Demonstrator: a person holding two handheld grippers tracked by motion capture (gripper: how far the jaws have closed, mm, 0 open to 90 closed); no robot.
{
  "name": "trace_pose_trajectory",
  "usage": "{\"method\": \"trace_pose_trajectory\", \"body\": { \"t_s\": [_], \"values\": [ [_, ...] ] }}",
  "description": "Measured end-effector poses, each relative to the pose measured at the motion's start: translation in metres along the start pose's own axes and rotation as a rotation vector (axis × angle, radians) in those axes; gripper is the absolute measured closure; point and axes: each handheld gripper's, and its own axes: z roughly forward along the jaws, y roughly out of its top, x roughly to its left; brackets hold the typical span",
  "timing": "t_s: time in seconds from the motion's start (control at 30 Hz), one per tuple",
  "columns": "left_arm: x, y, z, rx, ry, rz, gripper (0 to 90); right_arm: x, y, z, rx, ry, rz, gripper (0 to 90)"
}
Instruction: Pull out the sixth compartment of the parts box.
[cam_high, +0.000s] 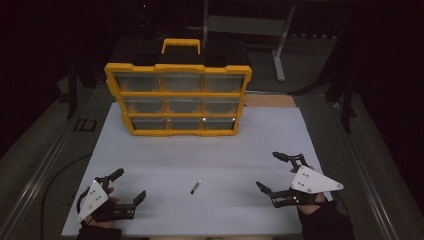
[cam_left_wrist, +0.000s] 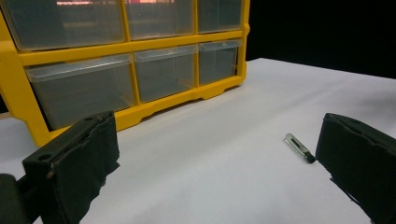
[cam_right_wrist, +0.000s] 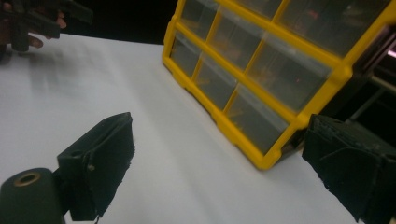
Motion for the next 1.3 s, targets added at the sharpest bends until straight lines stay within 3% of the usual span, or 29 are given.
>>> {"method": "trace_pose_trajectory", "body": {
  "t_s": [0.13, 0.53, 0.8, 1.3],
  "values": [
    [0.0, 0.0, 0.0, 0.0, 0.002, 0.001, 0.0, -0.003, 0.012, 0.005, -0.006, 0.001, -0.035, 8.8],
    [0.0, 0.0, 0.0, 0.002, 0.003, 0.004, 0.0, -0.017, 0.037, 0.022, -0.013, 0.033, -0.081, 8.8],
    [0.001, 0.0, 0.0, 0.001, 0.007, -0.006, 0.0, -0.024, 0.058, 0.042, -0.025, 0.011, -0.129, 8.7],
    [0.001, 0.0, -0.001, 0.001, 0.006, -0.004, 0.0, -0.031, 0.075, 0.076, -0.012, -0.011, -0.241, 8.8]
  ]
}}
